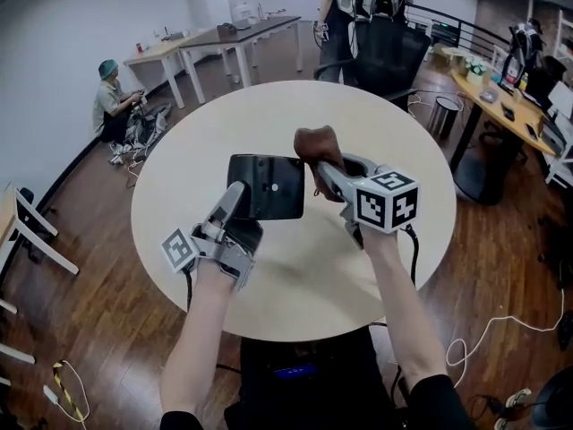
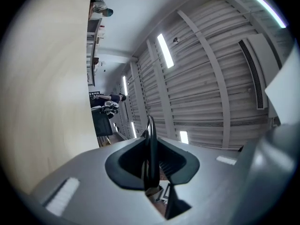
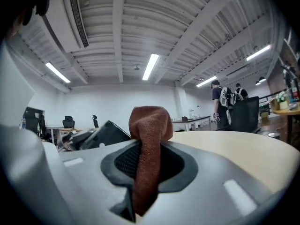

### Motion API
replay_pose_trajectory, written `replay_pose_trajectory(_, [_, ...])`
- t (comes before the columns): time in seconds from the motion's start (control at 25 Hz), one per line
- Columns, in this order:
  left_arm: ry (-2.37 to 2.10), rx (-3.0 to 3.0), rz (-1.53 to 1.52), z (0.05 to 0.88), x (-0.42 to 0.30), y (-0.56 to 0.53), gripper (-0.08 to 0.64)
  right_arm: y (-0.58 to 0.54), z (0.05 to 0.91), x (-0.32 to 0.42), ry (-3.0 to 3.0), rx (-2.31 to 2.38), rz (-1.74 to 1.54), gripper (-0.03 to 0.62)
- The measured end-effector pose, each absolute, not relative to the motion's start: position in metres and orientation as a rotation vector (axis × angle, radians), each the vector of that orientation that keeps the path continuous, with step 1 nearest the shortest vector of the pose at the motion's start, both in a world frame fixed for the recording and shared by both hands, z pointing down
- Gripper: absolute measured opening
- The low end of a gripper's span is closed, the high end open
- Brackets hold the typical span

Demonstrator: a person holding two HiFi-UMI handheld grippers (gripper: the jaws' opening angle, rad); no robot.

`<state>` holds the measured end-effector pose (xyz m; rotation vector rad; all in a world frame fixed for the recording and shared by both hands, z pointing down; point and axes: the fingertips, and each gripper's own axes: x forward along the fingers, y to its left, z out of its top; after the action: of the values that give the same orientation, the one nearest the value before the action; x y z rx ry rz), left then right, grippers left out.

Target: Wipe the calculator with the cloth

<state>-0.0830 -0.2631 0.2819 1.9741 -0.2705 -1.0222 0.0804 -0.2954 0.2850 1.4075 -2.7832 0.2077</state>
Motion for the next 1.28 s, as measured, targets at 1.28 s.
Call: replay_pose_trajectory(1.28, [-0.301,1.964,-1.133,0.284,-0.089,-0.261,0.071,-0.285,0.325,0.094,-2.685,1.394,0.213,0.084])
